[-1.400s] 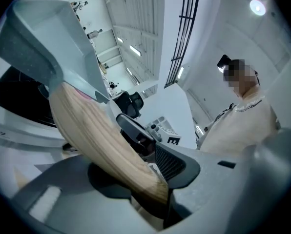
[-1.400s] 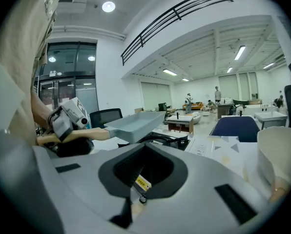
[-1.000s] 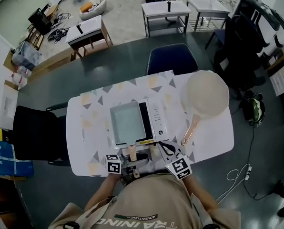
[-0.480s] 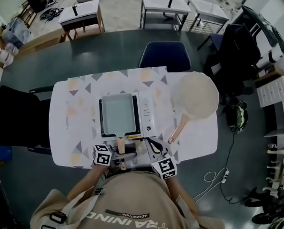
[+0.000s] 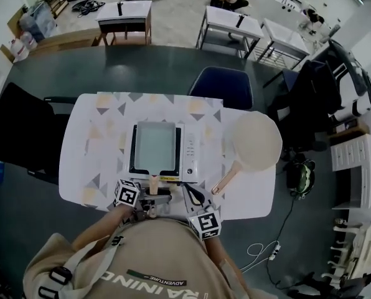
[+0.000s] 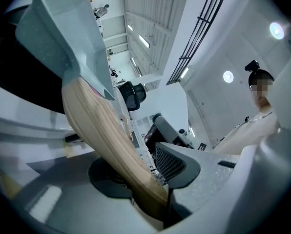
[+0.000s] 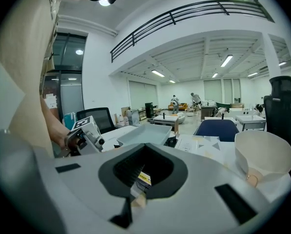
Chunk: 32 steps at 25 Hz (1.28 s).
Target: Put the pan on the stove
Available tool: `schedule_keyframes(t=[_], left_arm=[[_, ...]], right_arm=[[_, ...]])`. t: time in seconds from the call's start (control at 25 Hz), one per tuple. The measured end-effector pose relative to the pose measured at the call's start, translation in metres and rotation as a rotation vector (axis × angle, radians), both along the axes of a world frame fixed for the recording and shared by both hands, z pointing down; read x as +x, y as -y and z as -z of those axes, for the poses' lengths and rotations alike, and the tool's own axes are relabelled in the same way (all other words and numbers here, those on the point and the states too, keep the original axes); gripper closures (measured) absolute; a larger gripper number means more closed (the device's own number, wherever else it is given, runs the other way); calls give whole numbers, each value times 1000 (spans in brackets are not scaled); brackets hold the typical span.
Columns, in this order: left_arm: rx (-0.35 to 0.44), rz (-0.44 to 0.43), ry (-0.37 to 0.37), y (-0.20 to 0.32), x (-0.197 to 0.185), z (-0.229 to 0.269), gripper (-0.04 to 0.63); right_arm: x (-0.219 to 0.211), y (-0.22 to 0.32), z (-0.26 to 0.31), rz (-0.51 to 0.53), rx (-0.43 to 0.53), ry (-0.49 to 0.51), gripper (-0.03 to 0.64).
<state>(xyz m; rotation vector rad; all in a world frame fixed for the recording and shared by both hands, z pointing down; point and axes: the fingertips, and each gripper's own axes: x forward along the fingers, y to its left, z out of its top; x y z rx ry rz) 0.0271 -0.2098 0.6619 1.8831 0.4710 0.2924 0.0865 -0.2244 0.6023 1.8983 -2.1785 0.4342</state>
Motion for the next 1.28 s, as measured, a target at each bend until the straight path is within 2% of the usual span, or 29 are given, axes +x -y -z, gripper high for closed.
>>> schedule_keyframes(t=[0.48,0.72,1.28], left_arm=[[36,-31,17,-9,-4,-3,445],[-75,-46,-56,-2,-2,7,445],[-49,-40,-37,1,-2,3,445]], right_arm=[[-4,-14,13,19,36,9,617],[-3,-15,16,18,40,-9,617],[-3,-15,16,23,29,-19,617]])
